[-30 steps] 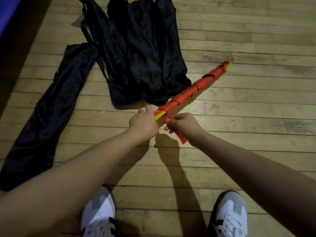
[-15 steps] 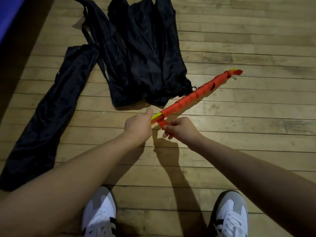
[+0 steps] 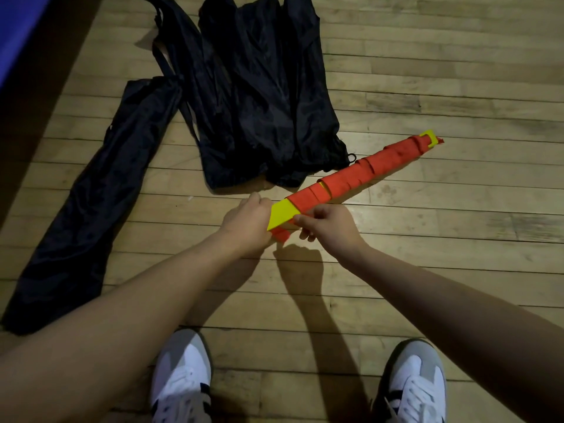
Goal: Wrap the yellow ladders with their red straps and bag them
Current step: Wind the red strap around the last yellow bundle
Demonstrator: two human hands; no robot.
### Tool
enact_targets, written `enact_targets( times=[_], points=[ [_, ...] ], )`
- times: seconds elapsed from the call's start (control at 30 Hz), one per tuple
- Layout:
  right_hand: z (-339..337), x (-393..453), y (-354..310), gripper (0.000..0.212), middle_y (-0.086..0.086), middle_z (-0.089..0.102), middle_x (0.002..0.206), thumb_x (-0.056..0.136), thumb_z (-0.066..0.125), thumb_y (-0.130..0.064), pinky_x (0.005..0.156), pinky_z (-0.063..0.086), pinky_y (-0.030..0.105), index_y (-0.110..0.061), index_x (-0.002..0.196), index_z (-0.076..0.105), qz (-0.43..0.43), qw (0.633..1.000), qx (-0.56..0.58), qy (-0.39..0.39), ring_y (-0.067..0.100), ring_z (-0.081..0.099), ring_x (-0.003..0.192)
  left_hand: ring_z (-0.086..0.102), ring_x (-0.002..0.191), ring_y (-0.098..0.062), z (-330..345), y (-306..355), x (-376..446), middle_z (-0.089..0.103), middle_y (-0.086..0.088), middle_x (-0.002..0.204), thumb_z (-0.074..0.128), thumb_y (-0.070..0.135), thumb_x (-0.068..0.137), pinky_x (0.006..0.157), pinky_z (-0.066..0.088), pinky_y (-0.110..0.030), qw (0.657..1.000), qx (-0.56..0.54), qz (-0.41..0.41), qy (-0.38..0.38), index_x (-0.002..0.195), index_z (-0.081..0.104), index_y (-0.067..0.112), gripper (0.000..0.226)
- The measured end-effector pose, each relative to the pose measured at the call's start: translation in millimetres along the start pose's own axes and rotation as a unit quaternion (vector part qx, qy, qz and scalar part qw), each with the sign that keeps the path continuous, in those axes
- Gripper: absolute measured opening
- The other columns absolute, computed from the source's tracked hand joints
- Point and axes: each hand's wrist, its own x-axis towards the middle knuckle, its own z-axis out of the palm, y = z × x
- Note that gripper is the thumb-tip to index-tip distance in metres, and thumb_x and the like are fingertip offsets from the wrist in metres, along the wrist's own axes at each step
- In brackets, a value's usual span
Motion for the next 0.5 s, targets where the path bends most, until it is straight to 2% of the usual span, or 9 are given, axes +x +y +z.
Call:
enact_targets(
  times=[0.1,0.17,0.27,0.37,0.5],
  points=[
    [2.7,-1.1,-1.4,0.02,-0.001,0.062,0.064,0.087,0.068,-0.021,0.06,0.041,0.026,-0.009,0.071,0.068,-0.04,0.998,-0.046,0.018,0.007,0.054,0.059,0.054,0.106,-0.027,-3.6,0.3,-5.2,0.044,-0.006,0.119,0.069,0.032,0.084,0.07,0.043,-0.037,0.998,0.049,-0.003,0.033,0.13,0.039,0.02,0.056],
    [5.3,0.3,-0.5,0.02,0.001,0.058,0.082,0.085,0.071,-0.026,0.071,0.039,0.029,-0.008,0.077,0.07,-0.083,0.987,-0.126,0.06,0.013,0.051,0.08,0.057,0.099,-0.028,-5.8,2.1,-7.3,0.044,-0.006,0.117,0.068,0.031,0.085,0.063,0.041,-0.034,0.997,0.057,0.003,0.047,0.127,0.037,0.023,0.052],
    [5.9,3.4,-3.3,0.023,0.004,0.052,0.107,0.083,0.072,-0.033,0.086,0.034,0.034,-0.01,0.086,0.072,-0.143,0.956,-0.235,0.106,0.021,0.039,0.101,0.059,0.096,-0.029,-3.2,7.4,-10.5,0.053,-0.006,0.113,0.063,0.028,0.089,0.06,0.037,-0.033,0.995,0.073,0.019,0.059,0.124,0.036,0.022,0.044],
    [5.8,5.0,-4.3,0.023,0.0,0.053,0.122,0.084,0.07,-0.034,0.092,0.027,0.035,-0.011,0.088,0.073,-0.174,0.938,-0.282,0.101,0.023,0.039,0.112,0.059,0.097,-0.028,3.7,11.6,-15.7,0.054,-0.007,0.115,0.063,0.027,0.089,0.062,0.038,-0.033,0.996,0.067,0.022,0.057,0.125,0.034,0.019,0.047],
    [5.7,6.1,0.9,0.017,-0.006,0.062,0.117,0.085,0.069,-0.03,0.096,0.016,0.03,-0.014,0.087,0.071,-0.205,0.936,-0.28,0.06,0.016,0.048,0.117,0.061,0.092,-0.028,9.3,7.1,-19.4,0.054,-0.007,0.117,0.069,0.028,0.086,0.067,0.048,-0.038,0.998,-0.01,0.031,0.044,0.122,0.032,0.016,0.053]
  ],
)
